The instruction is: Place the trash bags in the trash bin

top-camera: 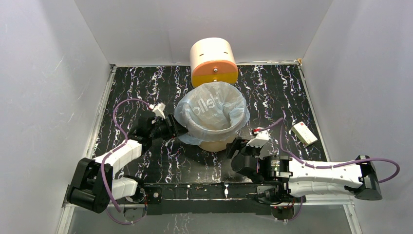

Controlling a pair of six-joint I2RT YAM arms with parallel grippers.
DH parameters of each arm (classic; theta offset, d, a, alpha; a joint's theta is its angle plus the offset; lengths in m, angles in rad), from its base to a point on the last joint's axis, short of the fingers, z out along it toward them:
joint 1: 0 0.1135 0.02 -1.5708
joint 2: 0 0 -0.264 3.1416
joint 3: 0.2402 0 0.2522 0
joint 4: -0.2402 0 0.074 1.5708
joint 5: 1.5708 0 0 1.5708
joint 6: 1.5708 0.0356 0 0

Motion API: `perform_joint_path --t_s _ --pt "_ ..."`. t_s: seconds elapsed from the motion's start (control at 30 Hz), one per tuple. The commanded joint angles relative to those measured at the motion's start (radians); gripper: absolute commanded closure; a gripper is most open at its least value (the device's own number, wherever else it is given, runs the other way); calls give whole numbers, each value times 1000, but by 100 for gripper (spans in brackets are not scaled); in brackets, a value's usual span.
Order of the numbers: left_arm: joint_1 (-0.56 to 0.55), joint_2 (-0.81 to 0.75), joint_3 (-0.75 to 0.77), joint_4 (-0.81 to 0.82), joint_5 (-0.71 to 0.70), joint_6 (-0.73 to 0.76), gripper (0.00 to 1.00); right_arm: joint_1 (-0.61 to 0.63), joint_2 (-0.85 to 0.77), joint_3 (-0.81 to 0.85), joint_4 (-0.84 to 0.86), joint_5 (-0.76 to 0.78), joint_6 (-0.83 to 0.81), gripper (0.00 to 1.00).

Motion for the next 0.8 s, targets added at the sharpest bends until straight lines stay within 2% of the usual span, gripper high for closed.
perform_joint_path --t_s 0.0,0.23,0.33,0.43,0.5,0.57,0.63,0.7,0.77 --pt "-6 -25 39 -6 2 15 41 -14 -1 47 59 14 -203 19" --pt "-6 -19 41 -2 4 14 41 -16 -65 115 132 -56 -519 20" --pt "-5 -21 41 -3 3 14 41 -16 -111 169 119 -76 -583 23" --pt "-5 -19 45 -5 7 15 40 -16 -140 271 191 -170 -757 30" --pt "-5 -18 47 -5 6 18 40 -17 -97 381 191 -216 -854 37" --pt "-6 -15 45 0 6 15 40 -38 55 559 70 -202 -898 39" --pt "-6 -10 38 18 8 4 40 -148 223 746 -82 -245 -916 38" --pt "-5 -7 30 41 16 -4 39 -379 348 870 -159 -478 -942 36" --pt "-6 -3 30 47 29 -5 35 -531 413 909 -130 -666 -953 34"
